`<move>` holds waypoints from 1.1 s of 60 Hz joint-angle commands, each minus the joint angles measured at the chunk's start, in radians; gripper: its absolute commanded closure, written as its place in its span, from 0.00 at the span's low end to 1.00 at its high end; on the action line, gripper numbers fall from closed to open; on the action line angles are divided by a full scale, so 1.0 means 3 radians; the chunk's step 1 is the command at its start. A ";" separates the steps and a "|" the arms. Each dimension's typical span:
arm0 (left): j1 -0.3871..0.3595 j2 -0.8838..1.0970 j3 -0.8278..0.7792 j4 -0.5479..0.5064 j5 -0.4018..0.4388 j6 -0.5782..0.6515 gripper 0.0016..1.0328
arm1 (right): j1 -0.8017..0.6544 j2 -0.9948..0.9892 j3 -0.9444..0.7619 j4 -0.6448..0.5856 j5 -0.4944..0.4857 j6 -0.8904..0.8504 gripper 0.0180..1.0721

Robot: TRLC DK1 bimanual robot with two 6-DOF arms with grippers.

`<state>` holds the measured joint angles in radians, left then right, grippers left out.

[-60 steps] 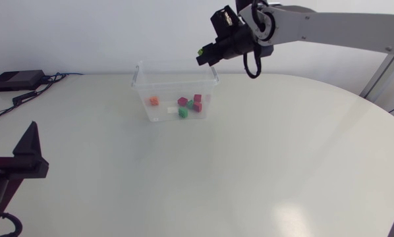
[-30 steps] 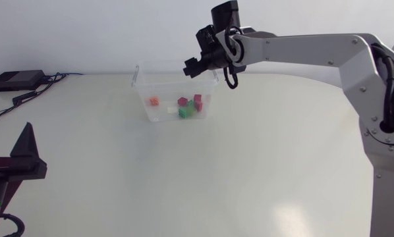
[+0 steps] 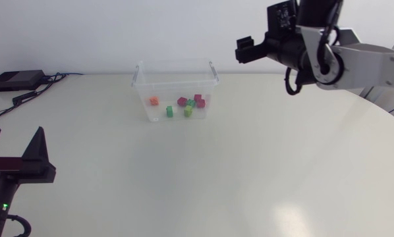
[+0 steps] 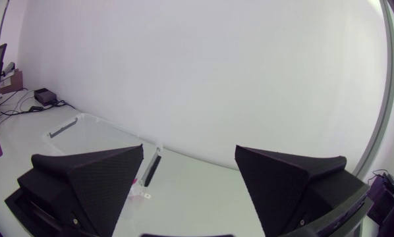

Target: Place the duplo bricks in the container

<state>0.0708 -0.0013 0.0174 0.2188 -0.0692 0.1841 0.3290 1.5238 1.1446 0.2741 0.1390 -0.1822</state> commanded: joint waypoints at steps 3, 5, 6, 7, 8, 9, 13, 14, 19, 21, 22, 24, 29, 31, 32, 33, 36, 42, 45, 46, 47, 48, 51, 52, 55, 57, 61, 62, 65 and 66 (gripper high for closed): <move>-0.0077 -0.0042 -0.0068 -0.0008 -0.0020 -0.0015 0.05 | -0.0135 -0.0385 -0.0476 0.0114 0.0079 0.0009 0.04; -0.0088 -0.0042 -0.0068 -0.0019 -0.0020 -0.0015 0.05 | -0.0166 -0.0488 -0.0579 0.0135 0.0084 -0.0012 0.04; -0.0088 -0.0042 -0.0068 -0.0024 -0.0025 -0.0015 0.05 | -0.0171 -0.0518 -0.0609 0.0140 0.0084 -0.0017 0.04; -0.0098 -0.0042 -0.0068 -0.0034 -0.0020 -0.0015 0.05 | -0.0202 -0.0600 -0.0691 0.0160 0.0089 -0.0042 0.04; -0.0098 -0.0042 -0.0068 -0.0039 -0.0020 -0.0015 0.05 | -0.0212 -0.0626 -0.0722 0.0165 0.0099 -0.0052 0.04; -0.0113 -0.0042 -0.0068 -0.0059 -0.0025 -0.0015 0.05 | -0.0233 -0.0692 -0.0788 0.0181 0.0119 -0.0063 0.04; -0.0139 -0.0042 -0.0068 -0.0070 -0.0020 -0.0010 0.05 | -0.0304 -0.0881 -0.0978 0.0206 0.0140 -0.0093 0.04; -0.0144 -0.0042 -0.0068 -0.0065 -0.0020 -0.0015 0.05 | -0.0314 -0.0917 -0.1013 0.0206 0.0145 -0.0114 0.04; -0.0164 -0.0042 -0.0068 -0.0070 -0.0020 -0.0015 0.05 | -0.0412 -0.1203 -0.1264 0.0252 0.0176 -0.0160 0.04; -0.0164 -0.0042 -0.0068 -0.0070 -0.0025 -0.0015 0.05 | -0.0437 -0.1285 -0.1341 0.0262 0.0181 -0.0185 0.04; -0.0169 -0.0042 -0.0068 -0.0070 -0.0020 -0.0015 0.05 | -0.0447 -0.1357 -0.1402 0.0278 0.0176 -0.0201 0.04; -0.0175 -0.0042 -0.0068 -0.0070 -0.0020 -0.0015 0.05 | -0.0478 -0.1474 -0.1509 0.0288 0.0176 -0.0216 0.04; -0.0200 -0.0042 -0.0068 -0.0080 -0.0020 -0.0020 0.05 | -0.0591 -0.1776 -0.1816 0.0339 0.0176 -0.0221 0.04; -0.0205 -0.0042 -0.0068 -0.0085 -0.0020 -0.0020 0.05 | -0.0616 -0.1889 -0.1944 0.0390 0.0176 -0.0226 0.04; -0.0210 -0.0042 -0.0068 -0.0085 -0.0020 -0.0020 0.05 | -0.0626 -0.1960 -0.2016 0.0421 0.0176 -0.0231 0.04; -0.0215 -0.0042 -0.0068 -0.0090 -0.0020 -0.0020 0.05 | -0.0652 -0.2022 -0.2082 0.0446 0.0176 -0.0242 0.04; -0.0226 -0.0042 -0.0068 -0.0100 -0.0020 -0.0020 0.05 | -0.0708 -0.2185 -0.2235 0.0477 0.0176 -0.0252 0.04; -0.0251 -0.0042 -0.0068 -0.0126 -0.0020 -0.0020 0.05 | -0.0805 -0.2528 -0.2532 0.0513 0.0155 -0.0298 0.04; -0.0251 -0.0042 -0.0068 -0.0136 -0.0020 -0.0020 0.05 | -0.0846 -0.2697 -0.2665 0.0513 0.0140 -0.0334 0.04; -0.0251 -0.0042 -0.0068 -0.0136 -0.0025 -0.0020 0.05 | -0.0862 -0.2748 -0.2706 0.0513 0.0135 -0.0344 0.04; -0.0251 -0.0042 -0.0068 -0.0136 -0.0025 -0.0020 0.05 | -0.0882 -0.2799 -0.2742 0.0513 0.0125 -0.0354 0.04; -0.0251 -0.0047 -0.0068 -0.0136 -0.0020 -0.0020 0.05 | -0.0908 -0.2876 -0.2803 0.0513 0.0125 -0.0369 0.04; -0.0256 -0.0047 -0.0068 -0.0131 -0.0020 -0.0020 0.05 | -0.0959 -0.3044 -0.2921 0.0513 0.0104 -0.0426 0.04; -0.0256 -0.0042 -0.0068 -0.0131 -0.0020 -0.0020 0.05 | -0.0974 -0.3085 -0.2951 0.0513 0.0099 -0.0436 0.04; -0.0261 -0.0047 -0.0068 -0.0131 -0.0020 -0.0026 0.05 | -0.1025 -0.3223 -0.3033 0.0503 0.0089 -0.0467 0.04; -0.0267 -0.0047 -0.0068 -0.0131 -0.0020 -0.0026 0.05 | -0.1076 -0.3310 -0.3079 0.0482 0.0048 -0.0472 0.04; -0.0271 -0.0046 -0.0068 -0.0149 -0.0014 -0.0048 0.05 | -0.1127 -0.3459 -0.3170 0.0437 -0.0028 -0.0458 0.04; -0.0270 -0.0045 -0.0068 -0.0161 -0.0009 -0.0060 0.05 | -0.1126 -0.3492 -0.3184 0.0409 -0.0037 -0.0436 0.04; -0.0268 -0.0042 -0.0067 -0.0193 0.0004 -0.0092 0.05 | -0.1124 -0.3583 -0.3220 0.0333 -0.0062 -0.0377 0.04; -0.0268 -0.0041 -0.0067 -0.0203 0.0009 -0.0101 0.05 | -0.1124 -0.3611 -0.3231 0.0310 -0.0069 -0.0358 0.04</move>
<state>-0.0032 -0.0013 0.0174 0.1665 -0.0681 0.1780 -0.0021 0.4786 0.2119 0.3889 0.1280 -0.2989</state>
